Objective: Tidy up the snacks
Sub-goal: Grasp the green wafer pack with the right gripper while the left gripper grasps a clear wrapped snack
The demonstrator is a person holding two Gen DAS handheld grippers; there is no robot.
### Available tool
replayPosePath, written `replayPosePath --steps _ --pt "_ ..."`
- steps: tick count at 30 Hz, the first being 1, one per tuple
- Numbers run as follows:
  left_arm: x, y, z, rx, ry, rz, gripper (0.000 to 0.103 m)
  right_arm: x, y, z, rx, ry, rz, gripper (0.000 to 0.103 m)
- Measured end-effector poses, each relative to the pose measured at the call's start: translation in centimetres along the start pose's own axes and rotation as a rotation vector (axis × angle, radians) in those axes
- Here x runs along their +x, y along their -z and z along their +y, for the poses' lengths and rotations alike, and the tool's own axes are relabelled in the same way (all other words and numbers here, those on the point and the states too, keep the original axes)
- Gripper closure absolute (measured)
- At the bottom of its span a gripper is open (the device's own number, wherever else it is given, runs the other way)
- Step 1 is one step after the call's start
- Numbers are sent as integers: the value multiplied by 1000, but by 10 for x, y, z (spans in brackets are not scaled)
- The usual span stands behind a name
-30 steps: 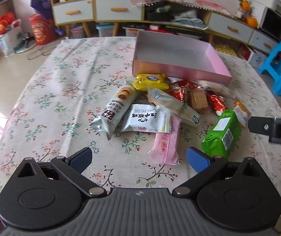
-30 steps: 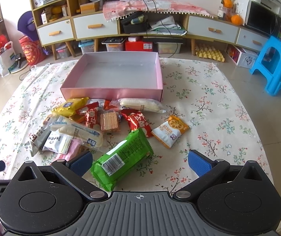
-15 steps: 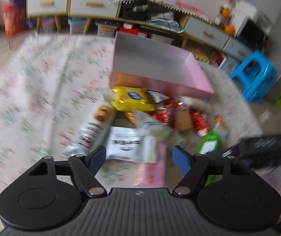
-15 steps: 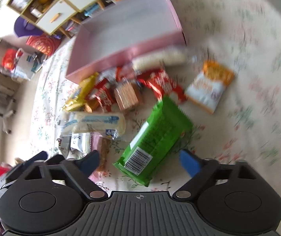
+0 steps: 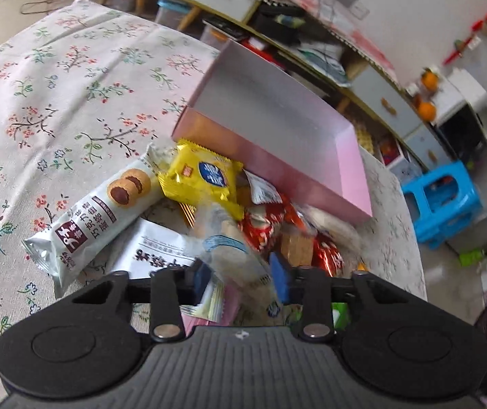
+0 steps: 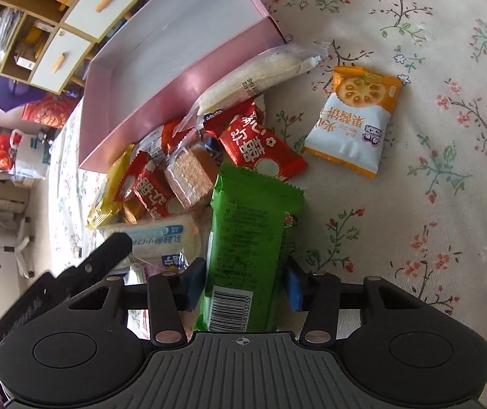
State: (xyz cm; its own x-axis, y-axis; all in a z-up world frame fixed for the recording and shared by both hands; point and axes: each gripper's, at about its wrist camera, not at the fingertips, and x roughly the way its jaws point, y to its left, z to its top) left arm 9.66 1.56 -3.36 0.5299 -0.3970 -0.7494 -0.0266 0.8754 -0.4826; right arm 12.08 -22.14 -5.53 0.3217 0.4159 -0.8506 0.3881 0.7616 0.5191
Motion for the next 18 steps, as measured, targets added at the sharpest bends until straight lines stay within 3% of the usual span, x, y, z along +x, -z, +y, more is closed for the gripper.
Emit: replayPosePath --steps 6,18 --pt "-1 0 -4 -15 -17 -19 85 -14 2 -4 3 -26 -23 58" --pt "-25 -6 4 -51 57 -39 92 -56 -5 1 3 -96 -128 58"
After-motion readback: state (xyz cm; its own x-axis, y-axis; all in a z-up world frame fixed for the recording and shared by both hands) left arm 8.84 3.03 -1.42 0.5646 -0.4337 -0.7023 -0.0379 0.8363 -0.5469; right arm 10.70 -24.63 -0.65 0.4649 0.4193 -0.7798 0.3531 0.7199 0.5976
